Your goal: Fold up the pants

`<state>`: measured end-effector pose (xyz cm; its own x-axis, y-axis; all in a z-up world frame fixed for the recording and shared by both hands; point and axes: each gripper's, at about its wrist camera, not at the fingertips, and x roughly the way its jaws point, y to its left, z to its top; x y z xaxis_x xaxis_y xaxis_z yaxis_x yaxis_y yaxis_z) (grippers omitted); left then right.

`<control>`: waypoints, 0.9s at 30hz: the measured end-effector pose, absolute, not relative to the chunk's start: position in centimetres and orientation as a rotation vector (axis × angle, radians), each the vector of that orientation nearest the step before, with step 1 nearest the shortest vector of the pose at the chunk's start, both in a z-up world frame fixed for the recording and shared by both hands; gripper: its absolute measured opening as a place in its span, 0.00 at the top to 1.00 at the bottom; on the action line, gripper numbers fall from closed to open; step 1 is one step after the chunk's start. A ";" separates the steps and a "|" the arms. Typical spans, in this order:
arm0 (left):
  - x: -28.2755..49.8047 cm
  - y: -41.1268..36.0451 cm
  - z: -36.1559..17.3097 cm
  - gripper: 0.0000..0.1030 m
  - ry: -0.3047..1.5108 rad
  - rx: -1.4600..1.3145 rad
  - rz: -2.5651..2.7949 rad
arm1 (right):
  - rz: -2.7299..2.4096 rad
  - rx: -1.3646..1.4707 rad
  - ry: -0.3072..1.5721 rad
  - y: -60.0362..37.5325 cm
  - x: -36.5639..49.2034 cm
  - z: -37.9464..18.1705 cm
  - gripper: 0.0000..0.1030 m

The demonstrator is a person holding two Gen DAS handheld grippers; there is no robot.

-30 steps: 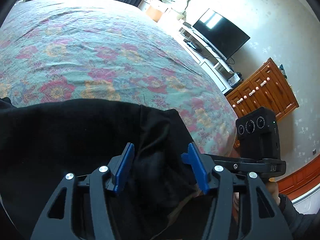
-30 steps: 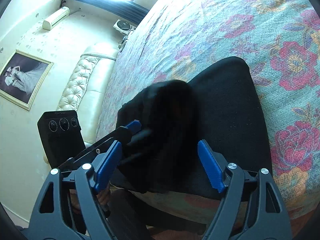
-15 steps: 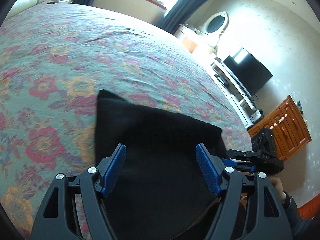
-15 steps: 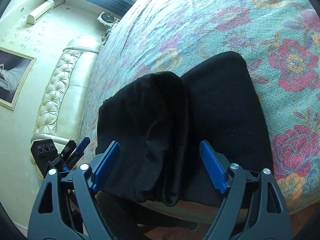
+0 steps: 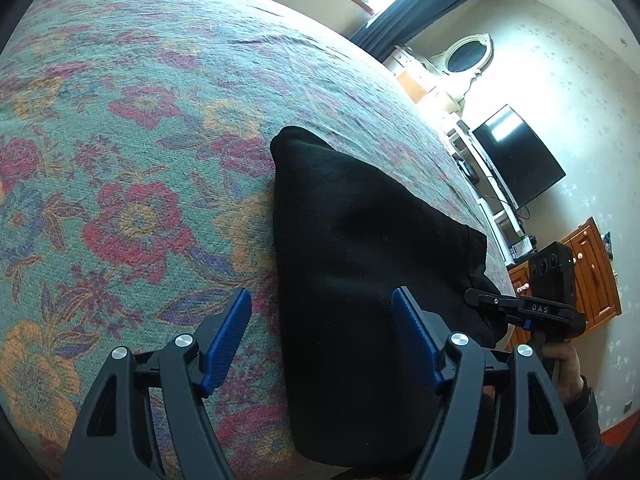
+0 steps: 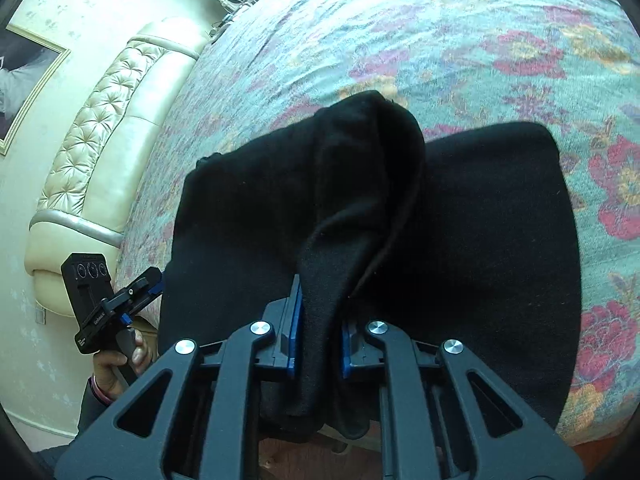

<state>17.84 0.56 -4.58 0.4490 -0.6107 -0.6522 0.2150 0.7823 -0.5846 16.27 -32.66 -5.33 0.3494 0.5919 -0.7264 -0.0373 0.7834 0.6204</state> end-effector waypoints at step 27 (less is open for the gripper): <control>19.7 -1.5 -7.2 0.24 1.055 -0.599 -0.581 | 0.374 0.633 1.110 -40.8 15.3 -6.9 0.64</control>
<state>19.66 -1.55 -7.20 0.3779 -0.6922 -0.6149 0.1503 0.7011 -0.6970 15.28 -40.81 -6.86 0.4097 0.5752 -0.7081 0.0295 0.7674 0.6405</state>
